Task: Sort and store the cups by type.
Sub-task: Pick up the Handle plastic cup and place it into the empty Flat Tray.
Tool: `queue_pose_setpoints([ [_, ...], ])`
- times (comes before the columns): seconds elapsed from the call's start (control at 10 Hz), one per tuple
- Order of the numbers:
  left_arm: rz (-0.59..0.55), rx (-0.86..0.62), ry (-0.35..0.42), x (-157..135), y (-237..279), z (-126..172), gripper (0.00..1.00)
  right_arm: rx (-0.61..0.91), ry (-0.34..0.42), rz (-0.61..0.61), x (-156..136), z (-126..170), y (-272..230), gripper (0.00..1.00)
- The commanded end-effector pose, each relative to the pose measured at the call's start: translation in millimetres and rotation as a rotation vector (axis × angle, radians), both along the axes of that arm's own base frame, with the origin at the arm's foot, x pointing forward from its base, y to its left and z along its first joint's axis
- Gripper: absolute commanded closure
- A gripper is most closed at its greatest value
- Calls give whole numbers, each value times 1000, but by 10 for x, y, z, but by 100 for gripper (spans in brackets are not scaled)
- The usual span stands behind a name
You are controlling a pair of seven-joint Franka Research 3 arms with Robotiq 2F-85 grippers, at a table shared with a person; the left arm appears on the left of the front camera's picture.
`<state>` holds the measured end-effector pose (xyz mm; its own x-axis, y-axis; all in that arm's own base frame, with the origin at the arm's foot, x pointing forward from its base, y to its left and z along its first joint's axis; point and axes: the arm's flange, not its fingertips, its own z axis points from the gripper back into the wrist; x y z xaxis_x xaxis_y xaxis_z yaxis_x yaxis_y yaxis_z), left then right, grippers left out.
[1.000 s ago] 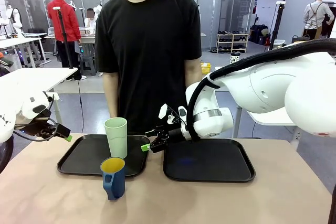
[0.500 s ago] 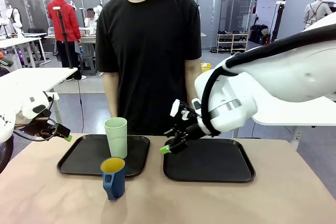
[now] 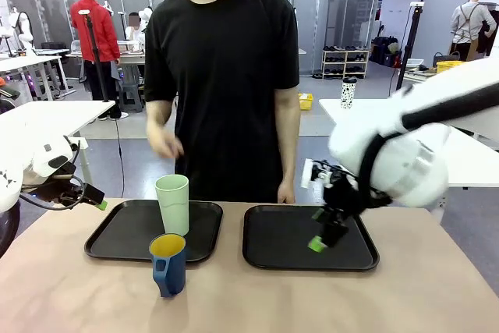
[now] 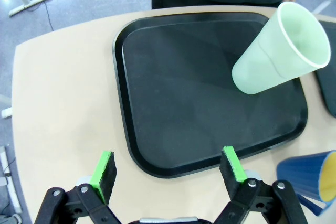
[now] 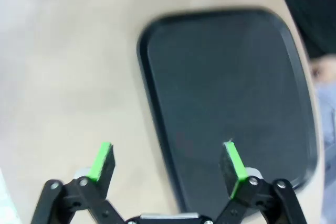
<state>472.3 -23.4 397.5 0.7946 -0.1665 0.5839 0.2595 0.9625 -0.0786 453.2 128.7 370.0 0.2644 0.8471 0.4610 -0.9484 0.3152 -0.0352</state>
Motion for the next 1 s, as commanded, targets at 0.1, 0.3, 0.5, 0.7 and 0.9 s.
queue_pose_setpoints([
  [0.1, 1, 0, -4, -5, -5, 23, 0, -169, 101, -73, -209, 274, -428, 0],
  [0.3, 1, 0, -4, -5, -5, 23, 0, -244, 102, -112, -251, 311, -598, 0],
  [0.5, 1, 0, -4, -5, -5, 23, 0, -274, 118, -158, -210, 288, -588, 0],
  [0.7, 1, 0, -4, -5, -5, 23, 0, -241, 88, -98, -254, 261, -693, 0],
  [0.9, 1, 0, -4, -5, -5, 23, 0, -241, 88, -98, -254, 261, -693, 0],
])
